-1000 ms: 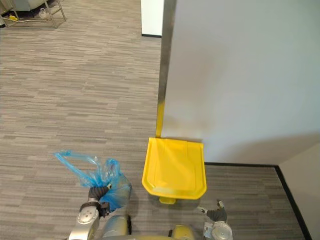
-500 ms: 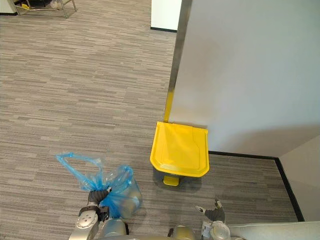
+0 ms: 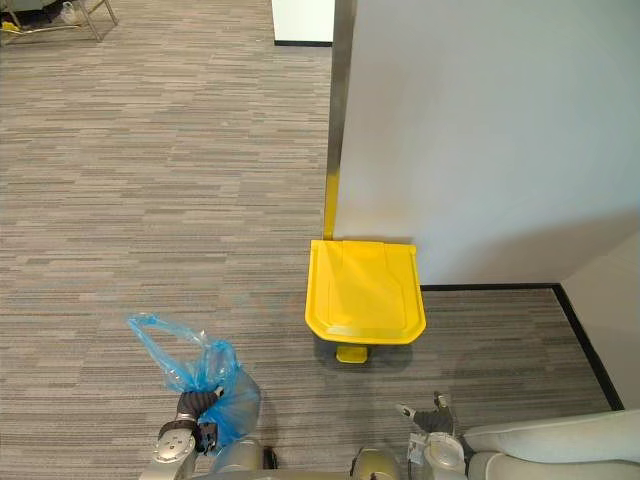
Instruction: Gather rubbish on tea table into small bin, then transfer packed bag to large trash can.
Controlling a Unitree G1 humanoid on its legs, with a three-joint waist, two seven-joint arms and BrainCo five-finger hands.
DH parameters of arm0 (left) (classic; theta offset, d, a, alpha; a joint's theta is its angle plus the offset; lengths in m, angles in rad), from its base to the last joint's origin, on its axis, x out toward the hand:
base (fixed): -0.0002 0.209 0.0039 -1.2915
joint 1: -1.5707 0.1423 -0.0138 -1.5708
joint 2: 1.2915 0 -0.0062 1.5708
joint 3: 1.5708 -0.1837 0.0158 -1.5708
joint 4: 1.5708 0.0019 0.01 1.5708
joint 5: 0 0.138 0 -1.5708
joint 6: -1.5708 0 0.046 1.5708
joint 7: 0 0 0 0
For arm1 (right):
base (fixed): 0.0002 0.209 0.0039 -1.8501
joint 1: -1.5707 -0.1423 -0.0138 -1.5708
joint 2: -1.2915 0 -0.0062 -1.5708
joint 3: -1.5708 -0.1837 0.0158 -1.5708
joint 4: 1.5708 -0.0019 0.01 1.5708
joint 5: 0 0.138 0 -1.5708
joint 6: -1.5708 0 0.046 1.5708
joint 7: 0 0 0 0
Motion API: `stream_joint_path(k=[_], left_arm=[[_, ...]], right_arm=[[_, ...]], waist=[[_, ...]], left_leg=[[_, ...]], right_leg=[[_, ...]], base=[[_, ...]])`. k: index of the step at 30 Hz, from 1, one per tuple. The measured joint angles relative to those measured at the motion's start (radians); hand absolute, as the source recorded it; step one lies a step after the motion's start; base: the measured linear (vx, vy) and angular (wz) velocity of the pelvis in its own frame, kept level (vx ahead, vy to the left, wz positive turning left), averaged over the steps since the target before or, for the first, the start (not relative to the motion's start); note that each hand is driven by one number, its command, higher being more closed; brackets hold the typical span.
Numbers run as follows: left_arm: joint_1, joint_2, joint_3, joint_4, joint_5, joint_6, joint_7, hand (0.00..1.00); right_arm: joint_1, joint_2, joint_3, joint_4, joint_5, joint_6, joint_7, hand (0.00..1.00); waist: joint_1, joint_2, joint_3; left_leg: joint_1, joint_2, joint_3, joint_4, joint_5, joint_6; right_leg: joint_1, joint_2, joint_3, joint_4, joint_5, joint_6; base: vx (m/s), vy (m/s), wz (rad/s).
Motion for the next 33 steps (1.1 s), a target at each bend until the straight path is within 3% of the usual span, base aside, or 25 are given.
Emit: stream_joint_path(k=[1, 2, 4, 5, 7, 8, 10, 12, 14, 17, 19, 22, 27, 30, 33], left_arm=[[-0.004, 0.007, -0.004, -0.002, -0.001, 0.0, 0.001, 1.0], [-0.014, 0.007, -0.01, -0.003, -0.002, 0.001, 0.001, 1.0], [-0.033, 0.02, -0.012, -0.007, -0.002, 0.002, 0.002, 1.0], [-0.056, 0.021, -0.012, -0.007, -0.002, 0.002, 0.001, 1.0], [-0.084, 0.017, -0.012, -0.007, -0.002, 0.0, 0.001, 1.0], [-0.1, 0.01, -0.011, -0.006, -0.002, -0.001, 0.002, 1.0], [-0.109, -0.009, -0.013, -0.009, -0.002, -0.004, 0.002, 1.0], [-0.124, -0.007, -0.016, -0.006, -0.002, -0.002, 0.0, 1.0], [-0.139, -0.006, -0.025, -0.007, 0.0, -0.005, 0.003, 1.0], [-0.153, -0.027, -0.04, -0.006, 0.0, -0.002, 0.006, 1.0], [-0.161, -0.044, -0.042, -0.006, 0.002, -0.002, 0.0, 1.0], [-0.165, -0.055, -0.04, -0.02, 0.008, -0.002, -0.002, 1.0], [-0.119, -0.023, -0.043, -0.05, 0.013, -0.002, -0.002, 1.0], [-0.12, 0.011, -0.089, -0.109, 0.017, -0.002, -0.001, 1.0], [-0.146, 0.026, -0.167, -0.173, 0.008, -0.012, 0.001, 1.0]], right_arm=[[-0.005, 0.007, 0.001, -0.013, 0.0, -0.001, 0.0, 0.0], [0.001, 0.011, 0.003, -0.014, 0.0, 0.004, 0.0, 0.0], [0.002, 0.013, 0.003, -0.017, -0.001, 0.005, -0.001, 0.0], [0.001, 0.011, 0.003, -0.021, -0.001, 0.005, -0.002, 0.0], [0.002, 0.008, 0.003, -0.021, -0.001, 0.008, -0.003, 0.0], [-0.005, -0.003, 0.001, -0.021, -0.002, 0.014, -0.003, 0.0], [-0.018, -0.02, -0.002, -0.032, -0.004, 0.019, -0.003, 0.0], [-0.013, -0.016, -0.015, -0.057, -0.003, 0.02, 0.001, 0.0], [0.017, 0.002, -0.091, -0.067, 0.002, 0.031, -0.001, 0.0], [0.003, -0.012, -0.106, -0.076, 0.025, 0.03, 0.0, 0.0], [0.0, 0.007, -0.106, -0.077, 0.033, 0.03, 0.0, 0.0], [-0.027, 0.019, -0.039, -0.084, 0.04, 0.03, 0.0, 0.0], [-0.079, 0.061, 0.189, -0.182, 0.039, 0.022, 0.001, 0.0], [-0.225, 0.055, 0.249, -0.23, 0.04, -0.001, -0.008, 0.0], [-0.398, -0.004, 0.258, -0.228, 0.04, -0.007, -0.04, 0.0]], waist=[[-0.005, 0.001, 0.031], [-0.005, -0.008, 0.045], [-0.003, -0.016, 0.065], [-0.004, -0.017, 0.08], [-0.006, -0.015, 0.092], [-0.012, -0.007, 0.103], [-0.006, 0.029, 0.121], [-0.005, 0.026, 0.124], [-0.029, 0.021, 0.114], [-0.031, 0.046, 0.095], [-0.034, 0.037, 0.085], [-0.034, 0.036, 0.072], [-0.023, 0.029, 0.012], [-0.014, 0.023, 0.008], [0.004, 0.025, 0.009]], left_leg=[[0.025, -0.011, -0.002, 0.012, -0.009, 0.013], [0.045, -0.006, -0.005, 0.036, -0.025, 0.024], [0.066, -0.001, -0.015, 0.065, -0.051, 0.025], [0.081, 0.0, -0.035, 0.087, -0.07, 0.017], [0.082, -0.003, -0.079, 0.135, -0.111, 0.0], [0.097, 0.004, -0.131, 0.184, -0.156, -0.021], [0.122, 0.025, -0.167, 0.18, -0.18, -0.031], [0.142, 0.025, -0.22, 0.148, -0.189, -0.049], [0.175, 0.044, -0.321, 0.094, -0.177, -0.114], [0.114, 0.071, -0.348, 0.147, -0.165, -0.127], [0.107, 0.081, -0.328, 0.113, -0.156, -0.122], [0.114, 0.099, -0.328, 0.003, -0.126, -0.151], [0.067, 0.103, -0.337, -0.071, -0.081, -0.151], [0.039, 0.103, -0.347, -0.12, -0.032, -0.175], [-0.008, 0.108, -0.361, -0.154, 0.009, -0.19]], right_leg=[[-0.086, -0.016, -0.002, 0.162, -0.002, -0.013], [-0.138, -0.01, -0.012, 0.16, -0.045, -0.026], [-0.175, -0.006, -0.056, 0.057, -0.036, -0.017], [-0.185, -0.005, -0.092, -0.093, 0.016, -0.005], [-0.165, -0.008, -0.124, -0.25, 0.06, 0.006], [-0.144, -0.004, -0.12, -0.234, 0.114, -0.001], [-0.155, 0.014, -0.118, -0.137, 0.058, 0.014], [-0.193, 0.07, -0.038, -0.016, -0.004, -0.02], [-0.188, 0.117, -0.031, 0.083, -0.103, -0.062], [-0.198, 0.165, -0.104, 0.056, -0.126, -0.083], [-0.197, 0.17, -0.126, 0.045, -0.126, -0.088], [-0.198, 0.181, -0.141, -0.016, -0.101, -0.119], [-0.235, 0.2, -0.128, -0.086, -0.056, -0.088], [-0.269, 0.215, -0.112, -0.116, -0.03, -0.095], [-0.299, 0.218, -0.129, -0.154, 0.003, -0.107]], base=[[0.0, 0.0, 0.0], [0.02, -0.025, 0.03], [0.08, -0.081, 0.2], [0.12, -0.127, 0.44], [0.16, -0.186, 0.78], [0.2, -0.214, 0.84], [0.27, -0.261, 0.48], [0.26, -0.284, 0.61], [0.36, -0.37, 1.14], [0.31, -0.228, 0.37], [0.18, -0.144, 0.2], [0.07, -0.115, 0.17], [-0.02, -0.06, 0.08], [0.0, -0.1, 0.11], [0.0, -0.076, 0.16]])
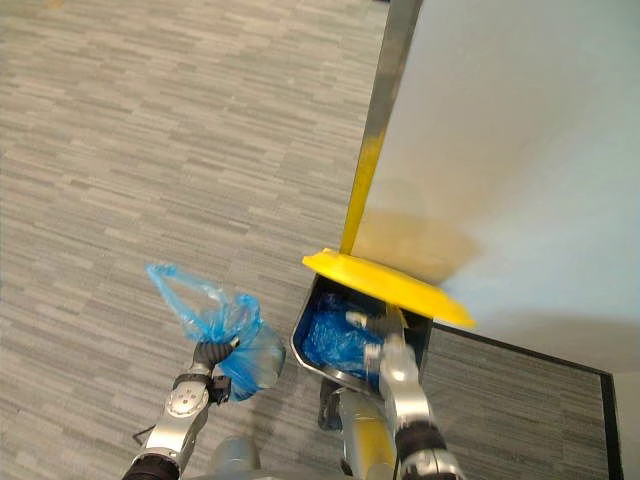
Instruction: Gather rubbish on tea table into small bin, then transfer packed bag to large trash can.
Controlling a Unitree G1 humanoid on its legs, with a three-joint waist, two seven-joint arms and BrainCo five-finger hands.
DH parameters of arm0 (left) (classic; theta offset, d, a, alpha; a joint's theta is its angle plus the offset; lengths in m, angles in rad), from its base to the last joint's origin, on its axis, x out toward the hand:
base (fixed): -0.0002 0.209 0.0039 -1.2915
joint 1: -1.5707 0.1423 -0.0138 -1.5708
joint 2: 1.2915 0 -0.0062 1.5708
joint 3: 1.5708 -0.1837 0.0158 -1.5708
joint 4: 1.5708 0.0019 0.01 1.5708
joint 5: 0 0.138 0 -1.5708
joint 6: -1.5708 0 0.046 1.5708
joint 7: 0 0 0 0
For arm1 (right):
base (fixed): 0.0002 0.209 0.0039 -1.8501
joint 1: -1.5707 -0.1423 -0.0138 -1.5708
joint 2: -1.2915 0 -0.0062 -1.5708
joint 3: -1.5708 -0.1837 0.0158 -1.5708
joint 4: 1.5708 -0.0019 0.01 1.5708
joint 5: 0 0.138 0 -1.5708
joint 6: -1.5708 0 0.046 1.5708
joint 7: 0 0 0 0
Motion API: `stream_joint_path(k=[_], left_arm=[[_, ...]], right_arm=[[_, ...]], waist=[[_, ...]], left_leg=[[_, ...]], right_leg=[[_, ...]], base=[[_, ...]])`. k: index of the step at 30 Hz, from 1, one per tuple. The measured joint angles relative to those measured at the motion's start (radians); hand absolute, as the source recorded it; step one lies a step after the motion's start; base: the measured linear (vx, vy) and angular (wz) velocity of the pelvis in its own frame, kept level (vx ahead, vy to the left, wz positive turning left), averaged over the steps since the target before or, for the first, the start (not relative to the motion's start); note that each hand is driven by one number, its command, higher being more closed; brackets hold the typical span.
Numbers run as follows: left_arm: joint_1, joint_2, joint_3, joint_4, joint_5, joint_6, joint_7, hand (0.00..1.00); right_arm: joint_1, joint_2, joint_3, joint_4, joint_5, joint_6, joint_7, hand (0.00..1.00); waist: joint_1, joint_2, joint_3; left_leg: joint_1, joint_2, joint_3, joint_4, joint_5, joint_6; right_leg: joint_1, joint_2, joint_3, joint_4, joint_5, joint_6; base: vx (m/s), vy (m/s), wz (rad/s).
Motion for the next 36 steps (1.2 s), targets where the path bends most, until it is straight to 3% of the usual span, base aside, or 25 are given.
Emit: stream_joint_path(k=[2, 5, 10, 14, 17, 26, 30, 36], left_arm=[[-0.03, 0.004, -0.053, -0.007, -0.002, -0.018, 0.001, 1.0], [-0.082, 0.017, -0.096, -0.039, -0.004, -0.031, 0.007, 1.0], [-0.15, 0.056, -0.175, -0.111, -0.043, -0.039, 0.026, 1.0], [-0.271, 0.053, -0.325, -0.169, -0.062, -0.059, 0.042, 1.0], [-0.365, 0.032, -0.387, -0.18, -0.061, -0.08, 0.047, 1.0], [-0.6, 0.001, -0.462, -0.181, -0.045, -0.082, 0.098, 1.0], [-0.671, -0.062, -0.463, -0.179, -0.045, -0.083, 0.121, 1.0], [-0.712, -0.104, -0.386, 0.061, -0.003, -0.075, 0.129, 1.0]], right_arm=[[-0.137, -0.065, 0.0, 0.028, 0.0, 0.003, -0.017, 0.0], [-0.284, -0.13, 0.01, 0.112, 0.006, 0.017, -0.036, 0.0], [-0.363, -0.147, 0.053, 0.128, 0.044, 0.017, -0.052, 0.0], [-0.429, -0.15, 0.073, 0.125, 0.049, 0.017, -0.067, 0.0], [-0.446, -0.149, 0.078, 0.112, 0.049, 0.017, -0.069, 0.0], [-0.45, -0.152, 0.077, -0.03, 0.038, 0.017, -0.075, 0.0], [-0.443, -0.152, 0.077, -0.073, 0.039, 0.017, -0.077, 0.0], [-0.403, -0.146, 0.077, -0.135, 0.03, 0.014, -0.079, 0.0]], waist=[[-0.002, -0.001, 0.002], [-0.003, -0.007, 0.02], [-0.007, -0.007, 0.074], [-0.021, -0.008, 0.129], [-0.035, -0.007, 0.152], [-0.06, -0.008, 0.231], [-0.061, -0.008, 0.238], [-0.06, -0.011, 0.24]], left_leg=[[-0.021, 0.001, -0.016, -0.011, 0.014, -0.009], [-0.032, -0.002, -0.015, -0.002, 0.017, -0.014], [-0.058, -0.005, -0.015, 0.017, 0.015, -0.009], [-0.085, -0.023, -0.016, 0.065, 0.011, -0.005], [-0.091, -0.038, -0.011, 0.075, 0.009, 0.0], [-0.114, -0.061, -0.006, 0.089, 0.008, 0.001], [-0.131, -0.07, -0.007, 0.095, 0.008, 0.001], [-0.164, -0.067, -0.005, 0.102, 0.01, -0.004]], right_leg=[[-0.003, -0.001, -0.015, -0.029, 0.029, -0.031], [-0.003, -0.001, -0.011, -0.043, 0.04, -0.017], [-0.003, 0.033, 0.056, -0.095, 0.077, 0.04], [-0.004, 0.032, 0.083, -0.106, 0.109, 0.049], [-0.008, 0.026, 0.101, -0.107, 0.12, 0.036], [-0.04, 0.004, 0.11, -0.077, 0.118, 0.028], [-0.063, -0.007, 0.111, -0.053, 0.107, 0.018], [-0.096, -0.008, 0.107, -0.048, 0.106, 0.017]], base=[[0.0, -0.036, 0.19], [-0.07, 0.014, 0.01], [-0.12, 0.027, -0.04], [-0.08, 0.053, -0.03], [-0.04, 0.06, -0.02], [-0.01, 0.018, 0.01], [-0.01, 0.001, 0.04], [0.0, -0.003, 0.01]])
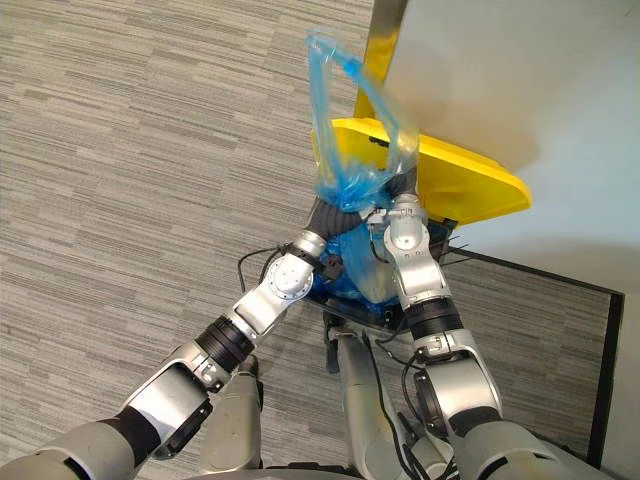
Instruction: Gather rubbish on tea table into small bin, then transfer packed bag to large trash can.
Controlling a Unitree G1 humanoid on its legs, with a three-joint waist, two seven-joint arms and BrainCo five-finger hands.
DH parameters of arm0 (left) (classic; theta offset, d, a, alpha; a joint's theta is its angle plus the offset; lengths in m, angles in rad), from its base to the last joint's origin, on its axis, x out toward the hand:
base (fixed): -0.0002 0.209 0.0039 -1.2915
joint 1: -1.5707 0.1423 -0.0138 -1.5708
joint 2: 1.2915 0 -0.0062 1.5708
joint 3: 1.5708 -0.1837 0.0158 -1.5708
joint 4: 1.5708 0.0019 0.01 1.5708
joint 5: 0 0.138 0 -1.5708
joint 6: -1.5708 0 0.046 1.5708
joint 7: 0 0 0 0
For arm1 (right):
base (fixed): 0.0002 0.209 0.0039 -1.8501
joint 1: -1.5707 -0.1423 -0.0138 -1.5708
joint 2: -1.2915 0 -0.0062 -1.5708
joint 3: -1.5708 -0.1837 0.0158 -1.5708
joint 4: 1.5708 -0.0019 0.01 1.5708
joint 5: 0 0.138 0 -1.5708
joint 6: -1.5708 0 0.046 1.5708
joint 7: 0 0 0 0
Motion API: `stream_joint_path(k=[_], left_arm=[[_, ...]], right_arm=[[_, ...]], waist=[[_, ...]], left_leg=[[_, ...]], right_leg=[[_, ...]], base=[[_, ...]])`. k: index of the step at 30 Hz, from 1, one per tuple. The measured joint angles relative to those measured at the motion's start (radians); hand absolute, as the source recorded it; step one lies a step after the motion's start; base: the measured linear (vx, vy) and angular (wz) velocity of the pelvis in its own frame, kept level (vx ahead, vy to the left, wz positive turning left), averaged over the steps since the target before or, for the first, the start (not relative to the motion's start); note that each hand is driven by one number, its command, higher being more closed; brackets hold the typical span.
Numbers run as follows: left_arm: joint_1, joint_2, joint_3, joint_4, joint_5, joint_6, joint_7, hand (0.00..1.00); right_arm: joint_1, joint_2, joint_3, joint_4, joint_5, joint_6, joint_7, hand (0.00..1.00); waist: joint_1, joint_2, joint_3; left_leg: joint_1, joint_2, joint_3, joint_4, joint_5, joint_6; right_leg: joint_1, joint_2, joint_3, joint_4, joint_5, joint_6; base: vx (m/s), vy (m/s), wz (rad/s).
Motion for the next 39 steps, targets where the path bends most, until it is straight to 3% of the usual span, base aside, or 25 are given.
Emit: stream_joint_path(k=[2, 3, 5, 10, 18, 24, 30, 31, 33, 35, 36, 37, 38, 39], left_arm=[[-0.001, -0.002, 0.034, 0.091, 0.022, 0.024, 0.0, 1.0], [0.0, -0.003, 0.063, 0.159, 0.04, 0.055, -0.001, 0.0], [0.0, -0.003, 0.1, 0.207, 0.046, 0.087, 0.003, 0.0], [-0.005, -0.011, 0.158, 0.208, 0.088, 0.11, 0.021, 0.0], [0.005, -0.024, 0.222, 0.216, 0.132, 0.138, -0.016, 0.0], [0.093, -0.021, 0.236, 0.242, 0.165, 0.148, -0.044, 0.0], [0.208, 0.053, 0.231, 0.243, 0.158, 0.107, -0.064, 0.0], [0.236, 0.071, 0.236, 0.243, 0.156, 0.095, -0.068, 0.0], [0.33, 0.126, 0.28, 0.243, 0.14, 0.077, -0.068, 0.0], [0.405, 0.157, 0.34, 0.242, 0.125, 0.077, -0.068, 0.0], [0.496, 0.176, 0.405, 0.24, 0.1, 0.078, -0.069, 0.0], [0.532, 0.186, 0.432, 0.24, 0.088, 0.079, -0.069, 0.0], [0.611, 0.203, 0.491, 0.24, 0.066, 0.083, -0.072, 0.0], [0.636, 0.208, 0.507, 0.24, 0.059, 0.083, -0.075, 0.0]], right_arm=[[0.003, 0.004, 0.0, -0.035, 0.0, -0.003, -0.002, 0.0], [0.003, 0.009, -0.001, -0.064, 0.001, -0.008, -0.012, 0.0], [-0.001, 0.025, -0.002, -0.082, 0.004, -0.011, -0.023, 0.0], [-0.001, 0.062, -0.008, -0.136, 0.012, -0.013, -0.043, 0.0], [0.001, 0.126, 0.012, -0.147, 0.01, -0.013, -0.054, 0.0], [0.09, 0.126, 0.039, -0.142, -0.004, -0.013, -0.019, 0.0], [0.265, 0.105, 0.037, -0.031, -0.041, -0.013, 0.033, 0.0], [0.292, 0.103, 0.037, -0.008, -0.042, -0.013, 0.036, 0.0], [0.372, 0.114, 0.038, 0.032, -0.068, -0.016, 0.058, 0.0], [0.433, 0.115, 0.035, 0.038, -0.079, -0.019, 0.073, 0.0], [0.486, 0.111, 0.033, 0.079, -0.08, -0.029, 0.094, 0.0], [0.504, 0.111, 0.031, 0.101, -0.082, -0.032, 0.104, 0.0], [0.566, 0.111, 0.014, 0.154, -0.094, -0.036, 0.126, 0.0], [0.602, 0.111, 0.001, 0.174, -0.104, -0.037, 0.132, 0.0]], waist=[[-0.001, -0.008, 0.004], [-0.002, -0.015, 0.011], [-0.002, -0.025, 0.028], [-0.001, -0.038, 0.055], [0.005, -0.043, 0.068], [0.007, -0.042, 0.068], [-0.004, -0.051, 0.062], [-0.004, -0.061, 0.053], [0.003, -0.104, 0.026], [0.006, -0.12, 0.016], [0.013, -0.117, 0.003], [0.017, -0.113, -0.005], [0.018, -0.103, -0.025], [0.015, -0.099, -0.034]], left_leg=[[-0.022, 0.0, 0.018, 0.016, -0.001, -0.001], [-0.052, 0.002, 0.026, 0.05, -0.011, -0.004], [-0.088, 0.015, 0.033, 0.106, -0.036, -0.002], [-0.172, 0.015, 0.038, 0.207, -0.074, 0.021], [-0.166, 0.009, 0.079, 0.245, -0.105, 0.05], [-0.042, 0.006, 0.082, 0.173, -0.089, 0.034], [0.09, -0.009, 0.081, 0.158, -0.061, 0.021], [0.097, -0.022, 0.083, 0.163, -0.058, 0.027], [0.115, -0.07, 0.124, 0.154, -0.035, 0.081], [0.115, -0.093, 0.165, 0.147, -0.01, 0.123], [0.121, -0.063, 0.231, 0.107, 0.023, 0.158], [0.121, -0.057, 0.253, 0.095, 0.032, 0.165], [0.127, -0.04, 0.28, 0.058, 0.051, 0.176], [0.129, -0.037, 0.28, 0.04, 0.062, 0.179]], right_leg=[[-0.019, -0.003, 0.004, 0.006, 0.0, 0.0], [-0.041, -0.003, 0.006, 0.014, 0.001, 0.0], [-0.061, 0.008, 0.005, 0.023, 0.003, 0.002], [-0.115, 0.009, 0.01, 0.042, 0.018, 0.008], [-0.109, 0.008, 0.052, 0.057, 0.029, -0.004], [-0.009, -0.003, 0.045, 0.054, 0.015, -0.021], [0.168, -0.048, -0.003, 0.008, 0.013, -0.015], [0.18, -0.059, 0.001, 0.003, 0.02, -0.005], [0.189, -0.086, 0.042, -0.039, 0.064, 0.051], [0.207, -0.106, 0.056, -0.121, 0.108, 0.083], [0.21, -0.125, 0.015, -0.156, 0.097, 0.114], [0.185, -0.13, 0.001, -0.089, 0.086, 0.089], [0.157, -0.133, 0.009, 0.127, 0.041, 0.036], [0.163, -0.134, 0.012, 0.201, 0.022, 0.039]], base=[[-0.02, 0.009, -0.07], [-0.03, 0.014, -0.09], [-0.04, 0.023, -0.15], [-0.01, 0.05, -0.1], [0.01, 0.063, -0.12], [0.06, -0.005, 0.09], [-0.04, 0.032, 0.29], [-0.14, 0.124, 0.05], [-0.17, 0.158, -0.28], [-0.21, 0.174, -0.6], [-0.25, 0.154, -0.9], [-0.27, 0.131, -1.14], [-0.21, 0.079, -0.64], [-0.22, 0.092, -0.42]])
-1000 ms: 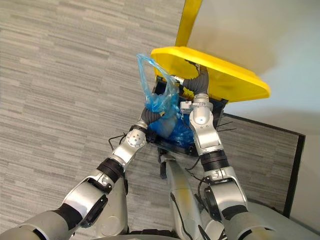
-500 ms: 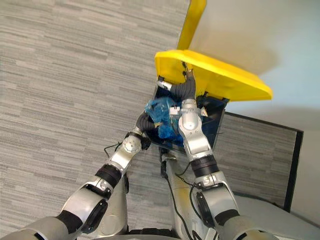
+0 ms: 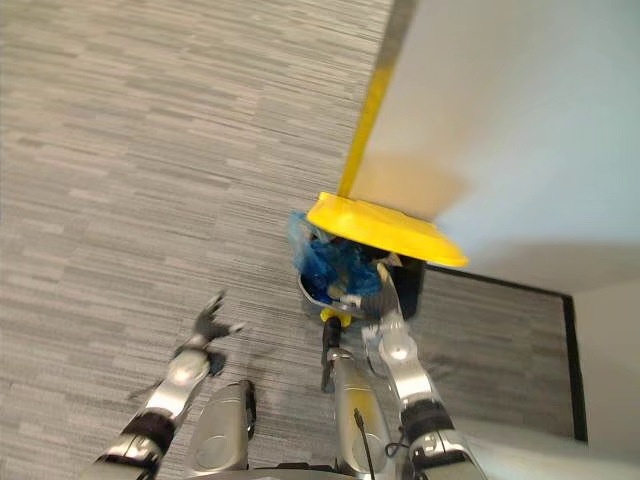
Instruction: Gather rubbish on tea table into small bin, then transfer packed bag to large trash can.
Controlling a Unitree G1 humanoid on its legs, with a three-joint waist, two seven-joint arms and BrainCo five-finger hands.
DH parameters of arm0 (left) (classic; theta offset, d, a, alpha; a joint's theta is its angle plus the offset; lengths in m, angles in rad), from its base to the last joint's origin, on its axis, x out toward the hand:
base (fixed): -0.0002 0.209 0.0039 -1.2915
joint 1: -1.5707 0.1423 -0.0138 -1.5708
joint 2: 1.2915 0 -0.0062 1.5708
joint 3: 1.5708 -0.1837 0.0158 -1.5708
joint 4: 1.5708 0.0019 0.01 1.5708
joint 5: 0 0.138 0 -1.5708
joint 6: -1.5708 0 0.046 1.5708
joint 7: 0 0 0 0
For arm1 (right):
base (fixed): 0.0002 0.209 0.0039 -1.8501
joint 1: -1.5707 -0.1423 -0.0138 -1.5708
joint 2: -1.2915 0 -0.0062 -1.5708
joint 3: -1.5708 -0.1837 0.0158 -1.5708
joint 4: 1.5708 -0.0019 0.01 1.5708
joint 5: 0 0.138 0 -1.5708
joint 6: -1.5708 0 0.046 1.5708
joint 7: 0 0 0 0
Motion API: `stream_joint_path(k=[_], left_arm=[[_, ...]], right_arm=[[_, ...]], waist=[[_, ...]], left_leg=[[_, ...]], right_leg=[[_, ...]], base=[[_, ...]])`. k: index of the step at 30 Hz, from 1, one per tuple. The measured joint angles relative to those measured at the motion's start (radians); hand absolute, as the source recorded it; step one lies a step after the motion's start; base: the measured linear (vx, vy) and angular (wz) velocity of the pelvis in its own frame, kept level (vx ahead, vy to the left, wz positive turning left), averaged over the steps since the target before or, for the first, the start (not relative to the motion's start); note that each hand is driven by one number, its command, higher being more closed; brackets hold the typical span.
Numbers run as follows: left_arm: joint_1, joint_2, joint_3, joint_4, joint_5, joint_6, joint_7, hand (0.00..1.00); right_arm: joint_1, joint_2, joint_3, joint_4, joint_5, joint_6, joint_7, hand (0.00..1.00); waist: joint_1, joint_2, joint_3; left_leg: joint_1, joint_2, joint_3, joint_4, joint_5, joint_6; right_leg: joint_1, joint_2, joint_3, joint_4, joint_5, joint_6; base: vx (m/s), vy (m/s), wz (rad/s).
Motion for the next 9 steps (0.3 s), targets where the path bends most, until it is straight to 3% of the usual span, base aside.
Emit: stream_joint_path(k=[2, 3, 5, 9], left_arm=[[0.095, 0.013, 0.015, -0.006, -0.017, 0.0, -0.017, 0.0], [0.116, 0.013, 0.016, -0.009, -0.017, 0.0, -0.018, 0.0], [0.172, -0.008, 0.057, -0.038, -0.017, 0.0, -0.038, 0.0], [0.21, -0.104, 0.09, -0.036, -0.017, -0.003, -0.059, 0.0]], right_arm=[[0.178, 0.002, -0.057, 0.067, -0.043, 0.004, 0.033, 0.0], [0.213, 0.001, -0.065, 0.078, -0.053, 0.004, 0.036, 0.0], [0.326, 0.003, -0.106, 0.082, -0.066, 0.006, 0.053, 0.0], [0.346, 0.0, -0.172, 0.151, -0.083, 0.005, 0.055, 0.0]], waist=[[-0.003, 0.014, -0.057], [-0.005, 0.009, -0.076], [-0.003, 0.006, -0.128], [-0.002, 0.036, -0.218]], left_leg=[[0.01, -0.003, -0.009, -0.086, 0.052, -0.012], [0.01, -0.003, -0.01, -0.101, 0.062, -0.016], [0.001, -0.01, -0.008, -0.163, 0.116, -0.041], [0.014, 0.001, 0.048, -0.3, 0.217, -0.068]], right_leg=[[0.09, -0.008, 0.054, 0.21, -0.074, 0.003], [0.122, -0.013, 0.064, 0.212, -0.092, 0.005], [0.233, -0.017, 0.073, 0.021, -0.192, 0.038], [0.289, 0.009, 0.076, -0.24, -0.207, -0.001]], base=[[-0.14, -0.026, 0.01], [-0.08, -0.114, -0.01], [-0.04, -0.147, -0.05], [0.0, -0.131, -0.33]])
